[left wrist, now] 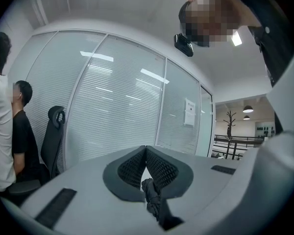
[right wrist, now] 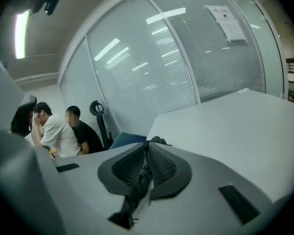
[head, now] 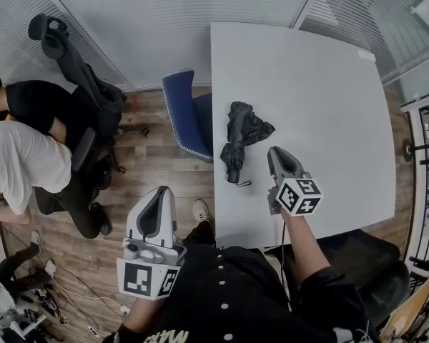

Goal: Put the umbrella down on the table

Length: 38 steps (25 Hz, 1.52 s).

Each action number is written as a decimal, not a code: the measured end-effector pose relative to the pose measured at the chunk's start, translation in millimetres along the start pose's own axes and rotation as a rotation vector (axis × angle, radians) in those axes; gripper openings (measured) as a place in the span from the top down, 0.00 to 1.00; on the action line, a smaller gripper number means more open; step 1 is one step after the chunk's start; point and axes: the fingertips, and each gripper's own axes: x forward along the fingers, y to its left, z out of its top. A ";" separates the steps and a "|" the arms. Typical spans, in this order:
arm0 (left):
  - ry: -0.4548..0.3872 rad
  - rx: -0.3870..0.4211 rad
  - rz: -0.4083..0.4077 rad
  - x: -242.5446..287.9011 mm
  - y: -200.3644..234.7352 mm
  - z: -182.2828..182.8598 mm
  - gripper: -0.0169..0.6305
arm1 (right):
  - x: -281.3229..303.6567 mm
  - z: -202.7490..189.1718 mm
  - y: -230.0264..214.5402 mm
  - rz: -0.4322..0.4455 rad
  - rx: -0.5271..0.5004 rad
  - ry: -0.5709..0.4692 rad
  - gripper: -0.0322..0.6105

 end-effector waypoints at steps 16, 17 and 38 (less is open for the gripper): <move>-0.103 0.064 0.001 -2.9 10.5 34.1 0.95 | -145.3 139.9 44.7 0.003 -0.143 -0.453 0.90; -0.115 0.066 0.002 -2.7 11.2 36.9 0.95 | -154.4 146.7 44.8 -0.007 -0.148 -0.475 0.90; -0.239 0.134 0.068 -37.1 32.1 79.8 0.95 | -259.1 174.2 39.3 -0.156 -0.205 -0.683 0.90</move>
